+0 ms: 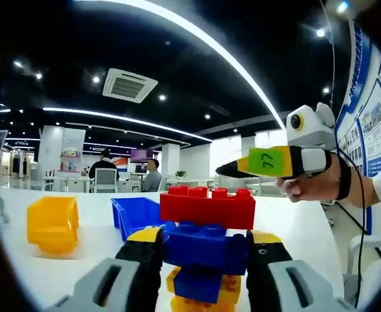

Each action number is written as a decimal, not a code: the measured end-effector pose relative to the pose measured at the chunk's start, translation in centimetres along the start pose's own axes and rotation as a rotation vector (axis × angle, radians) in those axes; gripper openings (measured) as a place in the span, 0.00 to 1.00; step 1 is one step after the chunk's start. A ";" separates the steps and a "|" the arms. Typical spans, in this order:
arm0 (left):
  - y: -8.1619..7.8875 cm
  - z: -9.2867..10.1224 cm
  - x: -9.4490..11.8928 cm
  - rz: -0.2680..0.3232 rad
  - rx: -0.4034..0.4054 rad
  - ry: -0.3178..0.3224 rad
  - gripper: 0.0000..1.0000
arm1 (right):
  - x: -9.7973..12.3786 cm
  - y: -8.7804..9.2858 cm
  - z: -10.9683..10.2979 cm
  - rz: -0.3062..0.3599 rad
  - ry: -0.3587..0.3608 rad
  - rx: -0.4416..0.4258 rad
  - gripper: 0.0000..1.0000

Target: Take apart the toy blocks one by one and place each separated block into its matching bin, sorting the blocks by their type until all the connected pieces are disassembled and separated into the correct bins

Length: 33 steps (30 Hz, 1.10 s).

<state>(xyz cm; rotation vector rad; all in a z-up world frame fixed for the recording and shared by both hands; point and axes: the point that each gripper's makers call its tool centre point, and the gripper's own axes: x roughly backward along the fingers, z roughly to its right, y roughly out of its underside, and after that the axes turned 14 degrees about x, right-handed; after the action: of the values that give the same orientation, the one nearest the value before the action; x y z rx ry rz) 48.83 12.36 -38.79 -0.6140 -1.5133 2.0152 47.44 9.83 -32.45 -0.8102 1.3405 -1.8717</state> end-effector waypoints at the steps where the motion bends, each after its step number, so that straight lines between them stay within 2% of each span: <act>1: 0.0 0.0 0.0 0.000 0.000 -0.001 0.51 | -0.1 0.0 -0.5 -0.001 -0.009 -0.001 0.48; 5: 0.0 0.1 -0.1 0.002 -0.003 -0.006 0.51 | -0.6 0.1 -2.1 -0.007 -0.048 0.006 0.49; 10: 0.1 0.5 -0.5 0.006 -0.006 -0.016 0.51 | -1.5 0.4 -2.9 -0.012 -0.059 0.019 0.48; 12: 0.2 0.5 -0.6 0.012 -0.007 -0.024 0.51 | -1.8 0.5 -3.0 -0.013 -0.055 0.019 0.41; 14: 0.1 0.4 -0.7 0.019 -0.008 -0.033 0.51 | -1.9 0.7 -2.7 -0.018 -0.031 0.030 0.35; 19: 0.2 0.5 -1.0 0.026 -0.016 -0.047 0.51 | -2.4 1.0 -2.8 -0.032 -0.024 0.010 0.39; 26: 0.3 0.6 -1.1 0.018 -0.045 -0.060 0.51 | -2.6 1.8 -2.5 -0.054 0.032 0.037 0.29; 33: 0.4 0.5 -1.1 0.020 -0.063 -0.065 0.51 | -2.5 2.0 -2.0 -0.067 0.053 0.011 0.26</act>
<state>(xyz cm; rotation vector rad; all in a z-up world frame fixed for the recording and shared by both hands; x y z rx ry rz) 49.23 11.17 -38.97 -0.5967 -1.6201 2.0270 47.59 12.44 -35.09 -0.8151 1.3493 -1.9632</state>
